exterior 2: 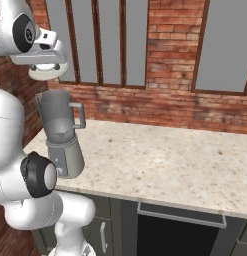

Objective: Open the blender lid, put the kiwi in the blender, close the lid, and start the blender.

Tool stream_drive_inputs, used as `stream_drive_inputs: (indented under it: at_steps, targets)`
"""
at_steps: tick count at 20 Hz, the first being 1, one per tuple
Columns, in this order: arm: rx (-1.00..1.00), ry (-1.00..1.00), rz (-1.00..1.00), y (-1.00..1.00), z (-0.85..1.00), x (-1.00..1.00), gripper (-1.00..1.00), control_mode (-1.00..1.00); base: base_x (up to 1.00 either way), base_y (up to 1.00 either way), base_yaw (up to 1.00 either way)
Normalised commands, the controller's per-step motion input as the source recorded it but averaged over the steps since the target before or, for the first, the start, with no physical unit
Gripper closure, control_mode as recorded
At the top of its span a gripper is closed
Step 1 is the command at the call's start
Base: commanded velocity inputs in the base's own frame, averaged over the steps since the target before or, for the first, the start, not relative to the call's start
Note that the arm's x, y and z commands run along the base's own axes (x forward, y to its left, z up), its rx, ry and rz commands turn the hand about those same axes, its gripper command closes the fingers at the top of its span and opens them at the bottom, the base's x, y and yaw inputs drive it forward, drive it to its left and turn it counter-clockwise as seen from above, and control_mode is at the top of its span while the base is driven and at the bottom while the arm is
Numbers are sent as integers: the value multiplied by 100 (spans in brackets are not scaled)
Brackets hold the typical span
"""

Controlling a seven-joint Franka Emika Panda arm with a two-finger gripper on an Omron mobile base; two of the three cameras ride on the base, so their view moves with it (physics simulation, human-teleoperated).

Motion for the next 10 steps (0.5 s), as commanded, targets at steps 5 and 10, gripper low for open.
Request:
stream_drive_inputs:
  at_steps: [5,10]
  targets:
    - [15,-4,-8,-100,-24,-53,100,-100,0,0,0]
    - [19,0,-12,-100,-90,-25,100,-100,0,0,0]
